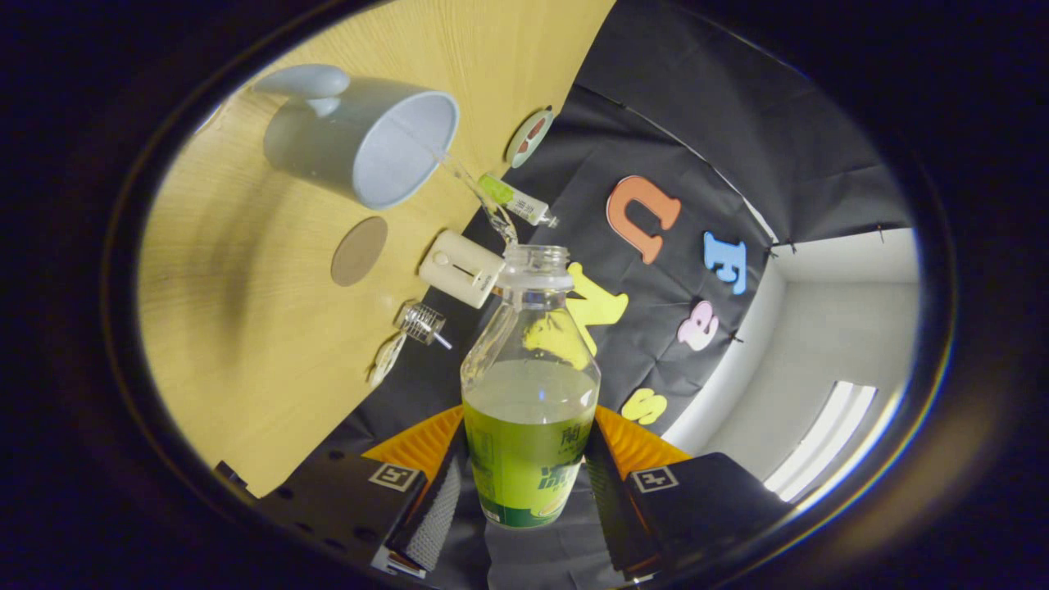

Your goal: Take the bottle from table, then pour the juice into the cup, finally place the bottle on the coaster

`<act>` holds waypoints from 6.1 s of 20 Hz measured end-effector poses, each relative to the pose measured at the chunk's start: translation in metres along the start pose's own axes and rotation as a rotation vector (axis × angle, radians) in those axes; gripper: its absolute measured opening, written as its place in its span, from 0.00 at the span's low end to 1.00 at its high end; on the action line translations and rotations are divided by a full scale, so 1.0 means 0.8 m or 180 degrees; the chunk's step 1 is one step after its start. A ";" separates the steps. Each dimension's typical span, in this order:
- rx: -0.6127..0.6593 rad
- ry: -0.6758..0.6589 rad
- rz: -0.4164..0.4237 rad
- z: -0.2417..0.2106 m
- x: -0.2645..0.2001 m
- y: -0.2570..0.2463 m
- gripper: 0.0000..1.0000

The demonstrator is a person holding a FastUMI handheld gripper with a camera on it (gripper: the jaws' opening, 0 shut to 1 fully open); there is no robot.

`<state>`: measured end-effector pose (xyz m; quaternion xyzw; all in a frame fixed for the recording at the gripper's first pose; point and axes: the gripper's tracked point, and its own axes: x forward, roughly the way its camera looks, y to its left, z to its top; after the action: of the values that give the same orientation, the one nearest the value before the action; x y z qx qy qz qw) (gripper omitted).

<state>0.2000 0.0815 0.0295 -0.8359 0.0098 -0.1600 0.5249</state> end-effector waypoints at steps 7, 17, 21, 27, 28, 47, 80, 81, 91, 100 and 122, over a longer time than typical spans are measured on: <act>-0.0141 -0.0074 -0.0108 0.001 -0.001 -0.003 0.79; -0.0367 -0.0059 -0.0523 -0.002 0.000 -0.042 0.79; -0.0443 -0.0134 -0.0605 0.002 -0.001 -0.052 0.79; -0.0528 -0.0169 -0.0715 0.006 -0.005 -0.064 0.79; -0.0524 -0.0174 -0.0729 0.007 -0.004 -0.066 0.78; 0.1561 0.0268 0.0301 -0.037 0.033 -0.023 0.79; 0.6273 0.0726 0.2074 0.142 0.175 0.169 0.80; 0.6280 0.0693 0.2117 0.148 0.172 0.171 0.80; 0.6239 0.0614 0.2039 0.138 0.159 0.159 1.00; 0.6251 0.0381 0.1824 0.080 0.097 0.085 1.00; 0.6041 0.0012 0.1475 -0.055 -0.183 0.021 1.00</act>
<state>0.0513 0.0625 -0.0056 -0.0432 0.0418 0.0044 0.9982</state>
